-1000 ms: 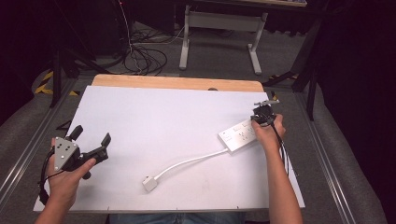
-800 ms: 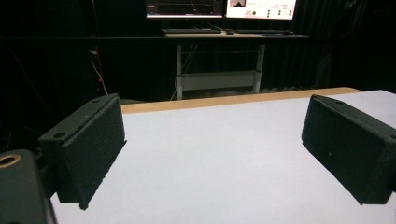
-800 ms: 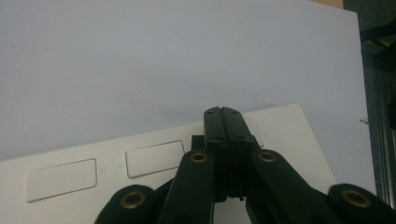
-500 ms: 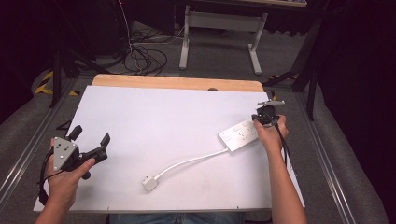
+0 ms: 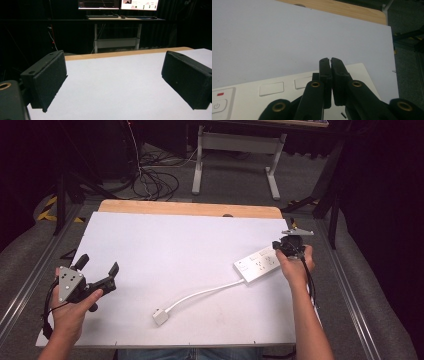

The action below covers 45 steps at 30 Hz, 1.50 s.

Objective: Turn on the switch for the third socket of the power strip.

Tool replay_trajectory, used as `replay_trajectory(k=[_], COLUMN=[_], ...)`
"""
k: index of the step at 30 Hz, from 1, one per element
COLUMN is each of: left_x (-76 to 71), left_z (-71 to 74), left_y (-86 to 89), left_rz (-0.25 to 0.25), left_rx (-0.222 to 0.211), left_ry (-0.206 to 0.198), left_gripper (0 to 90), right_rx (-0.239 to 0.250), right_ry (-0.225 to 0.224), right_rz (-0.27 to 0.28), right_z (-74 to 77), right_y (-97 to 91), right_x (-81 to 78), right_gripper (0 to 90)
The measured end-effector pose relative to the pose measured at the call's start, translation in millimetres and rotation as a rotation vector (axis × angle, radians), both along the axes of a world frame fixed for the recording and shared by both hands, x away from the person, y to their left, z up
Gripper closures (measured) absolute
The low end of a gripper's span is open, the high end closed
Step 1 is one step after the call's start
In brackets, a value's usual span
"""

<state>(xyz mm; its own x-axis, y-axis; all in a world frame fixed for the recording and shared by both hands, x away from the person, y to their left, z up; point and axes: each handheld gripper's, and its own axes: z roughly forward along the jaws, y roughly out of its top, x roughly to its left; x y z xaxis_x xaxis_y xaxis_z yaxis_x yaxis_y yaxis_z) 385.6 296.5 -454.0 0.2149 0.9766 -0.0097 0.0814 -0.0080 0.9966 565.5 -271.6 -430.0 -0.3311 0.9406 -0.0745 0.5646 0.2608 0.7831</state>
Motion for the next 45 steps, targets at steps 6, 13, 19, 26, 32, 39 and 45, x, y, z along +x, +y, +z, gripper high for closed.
replay_trajectory(k=[6,13,19,26,32,39,45], left_x=[0.2,0.2,0.9,1.0,0.3,-0.1,-0.5], left_z=[0.0,0.4,0.4,0.4,0.4,0.5,0.9], left_y=[-0.1,-0.3,-0.4,-1.0,0.2,0.9,1.4], left_rz=[-0.001,-0.003,-0.005,-0.004,0.004,0.008,0.010], left_rx=[0.000,-0.001,-0.004,-0.002,-0.003,-0.003,-0.001], left_ry=[0.000,-0.003,-0.001,-0.001,-0.001,-0.003,-0.005], left_gripper=[6.4,6.4,6.4,6.4,6.4,6.4,6.4], right_rx=[0.008,0.016,0.023,0.028,0.027,0.031,0.042], right_ry=[-0.015,-0.032,-0.066,-0.087,-0.126,-0.154,-0.191], right_rz=[0.020,0.051,0.070,0.086,0.088,0.101,0.112], right_z=[2.9,6.8,9.8,11.2,10.0,8.3,8.4], right_y=[5.6,13.6,18.9,23.6,26.4,27.1,28.7], right_x=[-7.5,-17.3,-28.2,-36.1,-42.9,-54.8,-67.7], right_gripper=[79.5,77.9,75.4,70.4,66.1,65.4,62.7])
